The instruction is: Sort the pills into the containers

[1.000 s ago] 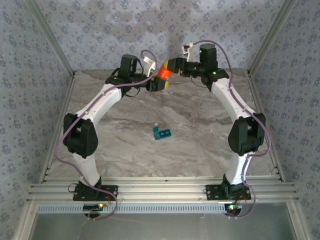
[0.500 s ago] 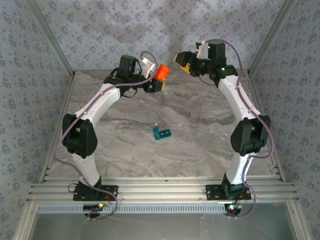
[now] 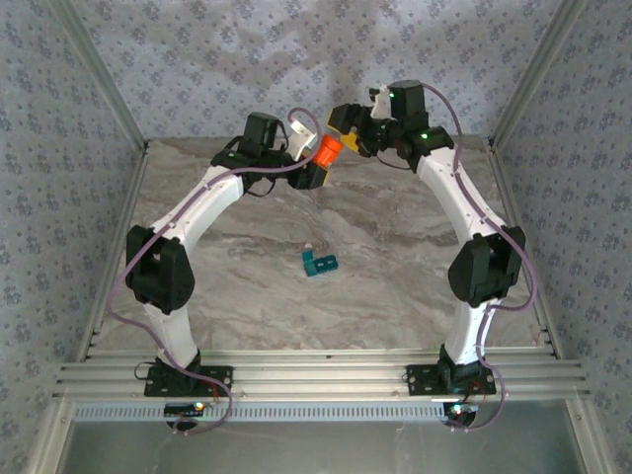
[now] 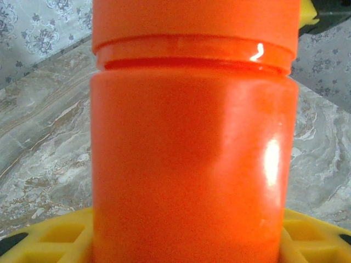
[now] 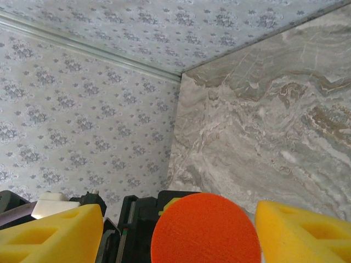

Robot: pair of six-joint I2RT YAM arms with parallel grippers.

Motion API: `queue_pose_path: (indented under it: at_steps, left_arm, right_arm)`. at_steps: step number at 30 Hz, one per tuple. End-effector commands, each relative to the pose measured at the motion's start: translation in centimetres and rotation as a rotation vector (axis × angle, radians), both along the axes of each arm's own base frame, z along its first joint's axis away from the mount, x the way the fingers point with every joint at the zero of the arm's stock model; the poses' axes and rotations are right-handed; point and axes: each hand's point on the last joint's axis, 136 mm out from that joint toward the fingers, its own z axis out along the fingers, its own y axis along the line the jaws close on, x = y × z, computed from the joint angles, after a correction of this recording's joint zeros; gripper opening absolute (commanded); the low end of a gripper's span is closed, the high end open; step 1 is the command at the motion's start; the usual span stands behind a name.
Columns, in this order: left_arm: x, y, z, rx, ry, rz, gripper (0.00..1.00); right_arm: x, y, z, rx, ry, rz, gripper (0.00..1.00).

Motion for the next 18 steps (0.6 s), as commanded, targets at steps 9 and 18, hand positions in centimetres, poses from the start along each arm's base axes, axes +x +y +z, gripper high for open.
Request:
queue_pose_path:
  at_steps: [9,18]
  left_arm:
    - [-0.2,-0.4,3.7,-0.036,-0.086,-0.009,0.0]
    - [-0.3,-0.4,4.1,-0.042,-0.089,-0.006,0.0]
  right_arm:
    - [-0.7,1.0,-1.6,-0.02,0.053,0.013,0.72]
    - [-1.0,0.5,-2.7,-0.036,0.071,0.001,0.71]
